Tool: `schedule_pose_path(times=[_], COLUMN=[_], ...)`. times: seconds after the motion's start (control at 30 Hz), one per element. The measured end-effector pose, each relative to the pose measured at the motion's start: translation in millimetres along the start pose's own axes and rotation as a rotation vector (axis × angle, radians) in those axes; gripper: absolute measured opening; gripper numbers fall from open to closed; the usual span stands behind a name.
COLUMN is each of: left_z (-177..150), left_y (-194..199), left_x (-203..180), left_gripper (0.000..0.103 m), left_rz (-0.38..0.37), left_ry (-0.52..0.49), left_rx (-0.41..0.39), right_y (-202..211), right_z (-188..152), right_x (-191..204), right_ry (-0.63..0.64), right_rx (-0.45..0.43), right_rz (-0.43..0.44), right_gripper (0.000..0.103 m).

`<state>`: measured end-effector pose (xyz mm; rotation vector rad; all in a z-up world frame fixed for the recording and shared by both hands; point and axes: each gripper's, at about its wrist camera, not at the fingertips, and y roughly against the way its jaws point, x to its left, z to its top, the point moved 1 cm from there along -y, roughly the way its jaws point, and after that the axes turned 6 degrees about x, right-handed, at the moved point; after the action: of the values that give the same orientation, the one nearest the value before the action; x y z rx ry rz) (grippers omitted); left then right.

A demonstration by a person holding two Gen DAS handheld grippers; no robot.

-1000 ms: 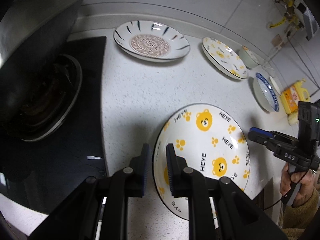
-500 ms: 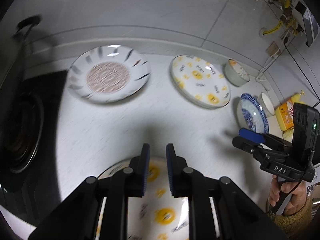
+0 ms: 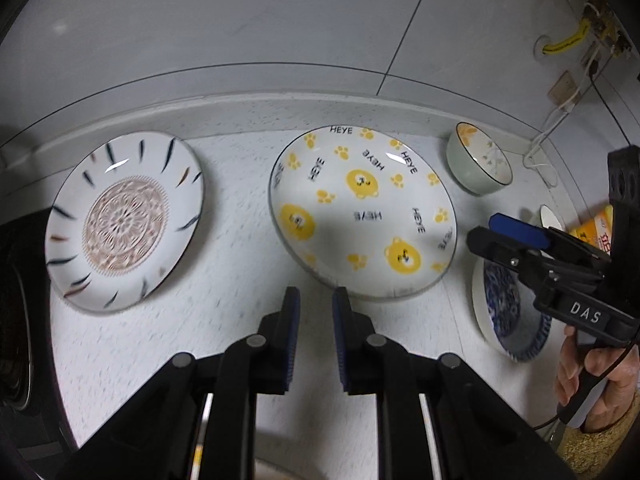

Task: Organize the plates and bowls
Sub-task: 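Move both grippers to the second bear plate and grip its rim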

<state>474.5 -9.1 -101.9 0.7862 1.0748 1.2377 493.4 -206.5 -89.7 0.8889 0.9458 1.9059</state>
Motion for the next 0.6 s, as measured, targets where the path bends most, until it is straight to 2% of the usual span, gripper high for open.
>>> schedule_pose_path(times=[0.3, 0.6], left_z=[41.2, 53.0], left_y=[-38.4, -69.8], left_x=[-11.0, -2.6], left_gripper=[0.016, 0.016], left_rz=[0.009, -0.024], left_ry=[0.006, 0.051], left_rx=[0.029, 0.081], right_y=[-32.4, -59.5], right_z=[29.1, 43.4], right_x=[-24.9, -44.2], right_ry=[-0.024, -0.028], right_rx=[0.064, 0.126], right_rz=[0.019, 0.027], right_gripper=[0.053, 0.054])
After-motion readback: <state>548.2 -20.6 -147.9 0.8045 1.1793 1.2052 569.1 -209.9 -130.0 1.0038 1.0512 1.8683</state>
